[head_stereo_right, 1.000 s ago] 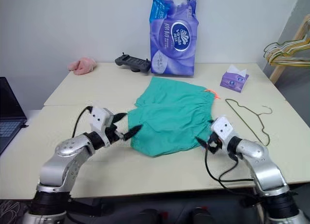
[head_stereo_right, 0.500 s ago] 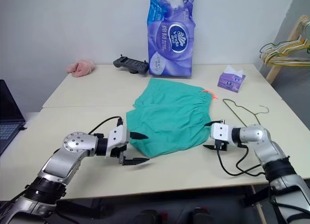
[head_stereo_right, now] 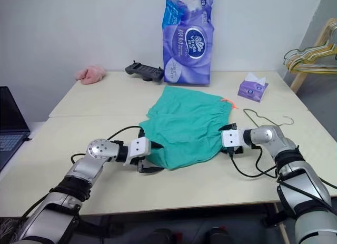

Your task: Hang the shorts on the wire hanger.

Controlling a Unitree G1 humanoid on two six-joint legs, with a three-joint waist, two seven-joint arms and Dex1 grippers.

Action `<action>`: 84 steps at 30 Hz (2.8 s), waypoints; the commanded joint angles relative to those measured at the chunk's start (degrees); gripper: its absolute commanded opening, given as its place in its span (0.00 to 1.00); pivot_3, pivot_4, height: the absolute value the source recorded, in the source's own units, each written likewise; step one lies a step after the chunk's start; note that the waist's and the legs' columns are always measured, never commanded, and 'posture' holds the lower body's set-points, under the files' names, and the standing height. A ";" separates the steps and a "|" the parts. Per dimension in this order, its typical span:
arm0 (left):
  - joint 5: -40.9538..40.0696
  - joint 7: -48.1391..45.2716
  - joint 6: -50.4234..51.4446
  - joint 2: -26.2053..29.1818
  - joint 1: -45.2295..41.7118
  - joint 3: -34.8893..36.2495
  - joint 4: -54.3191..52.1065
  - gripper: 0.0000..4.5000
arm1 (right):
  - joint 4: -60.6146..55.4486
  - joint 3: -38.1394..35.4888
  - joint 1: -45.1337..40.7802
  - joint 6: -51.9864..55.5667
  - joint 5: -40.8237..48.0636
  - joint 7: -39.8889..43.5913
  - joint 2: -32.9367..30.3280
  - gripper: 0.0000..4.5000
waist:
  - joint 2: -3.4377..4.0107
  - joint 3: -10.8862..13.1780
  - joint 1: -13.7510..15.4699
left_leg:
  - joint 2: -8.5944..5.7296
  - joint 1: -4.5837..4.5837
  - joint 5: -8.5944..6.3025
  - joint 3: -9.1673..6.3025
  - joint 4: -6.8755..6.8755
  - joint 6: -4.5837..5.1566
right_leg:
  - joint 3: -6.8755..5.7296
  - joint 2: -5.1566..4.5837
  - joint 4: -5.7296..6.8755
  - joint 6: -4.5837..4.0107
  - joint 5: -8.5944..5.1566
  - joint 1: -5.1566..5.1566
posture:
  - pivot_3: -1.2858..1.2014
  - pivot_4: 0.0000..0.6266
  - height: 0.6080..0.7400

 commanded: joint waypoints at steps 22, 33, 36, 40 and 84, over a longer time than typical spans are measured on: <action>-1.88 -5.05 -0.43 1.52 -1.10 1.97 -1.62 0.00 | -9.48 -5.91 5.17 6.09 12.05 18.38 0.03 0.01 | 0.02 -0.30 -0.06 | -0.01 0.02 0.00 -0.06 0.06 0.01 | -0.01 0.00 0.48 -0.03 -0.02 -0.15 | 0.58 0.01 1.00; -13.25 -20.64 11.17 16.55 11.32 4.85 -22.19 0.00 | -59.46 -8.61 30.19 39.94 26.94 28.82 -8.87 0.01 | 0.10 -0.24 -0.12 | 0.00 -0.03 -0.03 -0.11 0.06 0.05 | -0.07 -0.02 0.50 -0.10 -0.32 -0.22 | 0.57 0.04 1.00; -14.89 -22.59 12.97 19.87 14.69 5.70 -25.53 0.00 | -67.38 -8.64 35.08 44.80 28.53 28.55 -10.96 0.01 | 0.08 -0.22 -0.14 | 0.03 0.01 -0.03 -0.15 0.08 0.04 | -0.13 -0.01 0.50 0.13 -0.55 -0.15 | 0.57 0.05 1.00; -15.14 -22.83 12.76 21.59 17.17 5.78 -27.11 0.00 | -72.82 -8.64 38.23 48.31 29.05 27.04 -11.55 0.01 | 0.11 -0.18 -0.18 | 0.06 0.07 -0.02 -0.15 0.11 0.04 | -0.19 0.03 0.53 -0.12 -0.72 -0.12 | 0.57 0.06 1.00; -24.38 -24.16 21.02 36.41 22.45 -2.53 -39.33 1.00 | -90.34 -7.70 46.04 63.70 37.03 31.06 -22.46 0.99 | 0.05 0.39 -0.53 | 0.10 -0.01 -0.04 -0.20 0.00 0.05 | -0.31 0.02 0.28 -0.05 -0.79 -0.14 | 0.56 0.06 1.00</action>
